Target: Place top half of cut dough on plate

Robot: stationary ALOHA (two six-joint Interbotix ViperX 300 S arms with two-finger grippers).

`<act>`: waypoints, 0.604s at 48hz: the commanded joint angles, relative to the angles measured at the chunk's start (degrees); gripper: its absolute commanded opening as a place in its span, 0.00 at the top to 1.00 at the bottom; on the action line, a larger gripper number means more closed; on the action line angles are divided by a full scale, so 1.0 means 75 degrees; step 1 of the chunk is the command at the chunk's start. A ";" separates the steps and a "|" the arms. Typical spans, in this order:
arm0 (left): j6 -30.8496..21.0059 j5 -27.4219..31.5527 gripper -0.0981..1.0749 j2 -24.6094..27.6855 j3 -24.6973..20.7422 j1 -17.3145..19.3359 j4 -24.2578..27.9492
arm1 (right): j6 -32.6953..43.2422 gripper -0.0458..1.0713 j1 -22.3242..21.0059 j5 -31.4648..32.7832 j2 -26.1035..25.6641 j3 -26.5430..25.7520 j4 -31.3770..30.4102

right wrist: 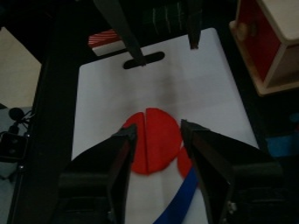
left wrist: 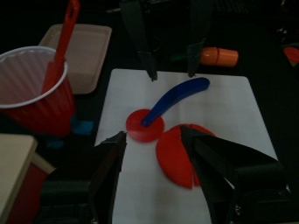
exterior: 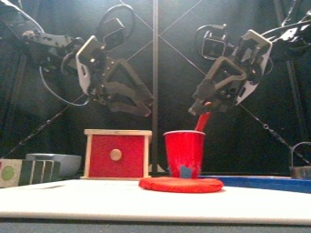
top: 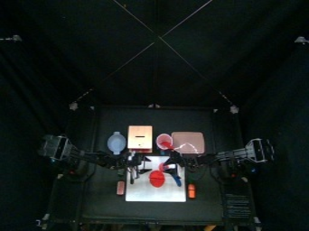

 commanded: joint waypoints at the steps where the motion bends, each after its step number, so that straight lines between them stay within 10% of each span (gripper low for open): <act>1: 0.0000 -0.0223 0.17 -0.0316 0.0164 0.0023 0.0012 | 0.0012 0.16 0.0023 0.0035 0.0152 -0.0316 0.0047; 29: 0.0035 -0.0645 0.17 -0.1406 0.1254 -0.0023 0.0105 | 0.0000 0.05 0.0188 0.0973 0.1664 -0.1453 0.0445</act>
